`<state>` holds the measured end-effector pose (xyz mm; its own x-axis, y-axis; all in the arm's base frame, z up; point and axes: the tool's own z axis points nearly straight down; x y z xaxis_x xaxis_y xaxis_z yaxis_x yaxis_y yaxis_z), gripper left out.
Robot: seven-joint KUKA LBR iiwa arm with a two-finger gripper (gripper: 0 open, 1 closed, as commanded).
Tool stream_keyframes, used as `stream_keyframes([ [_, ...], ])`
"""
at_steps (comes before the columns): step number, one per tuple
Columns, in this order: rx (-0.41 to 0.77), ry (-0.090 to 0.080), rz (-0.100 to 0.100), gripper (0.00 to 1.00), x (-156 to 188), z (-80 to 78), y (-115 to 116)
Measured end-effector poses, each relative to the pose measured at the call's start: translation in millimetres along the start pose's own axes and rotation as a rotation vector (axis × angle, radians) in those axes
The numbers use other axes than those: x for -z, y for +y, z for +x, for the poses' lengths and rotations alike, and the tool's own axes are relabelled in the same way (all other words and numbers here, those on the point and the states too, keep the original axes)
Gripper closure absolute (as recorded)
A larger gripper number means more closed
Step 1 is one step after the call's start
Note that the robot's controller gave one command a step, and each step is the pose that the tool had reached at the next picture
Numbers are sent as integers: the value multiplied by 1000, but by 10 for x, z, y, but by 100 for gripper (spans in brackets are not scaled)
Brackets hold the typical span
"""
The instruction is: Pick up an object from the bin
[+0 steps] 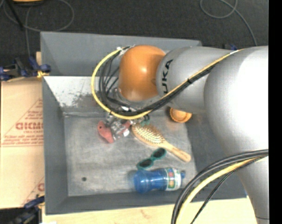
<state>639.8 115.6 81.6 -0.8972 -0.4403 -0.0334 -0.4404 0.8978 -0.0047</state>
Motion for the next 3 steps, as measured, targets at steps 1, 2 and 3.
stream_keyframes([
  [1, 0, 0, 0, 100, 0, 0, 0],
  [2, 57, 30, -6, 100, 339, 233, -104],
  [3, 55, 33, -4, 100, 1020, 240, -9],
])
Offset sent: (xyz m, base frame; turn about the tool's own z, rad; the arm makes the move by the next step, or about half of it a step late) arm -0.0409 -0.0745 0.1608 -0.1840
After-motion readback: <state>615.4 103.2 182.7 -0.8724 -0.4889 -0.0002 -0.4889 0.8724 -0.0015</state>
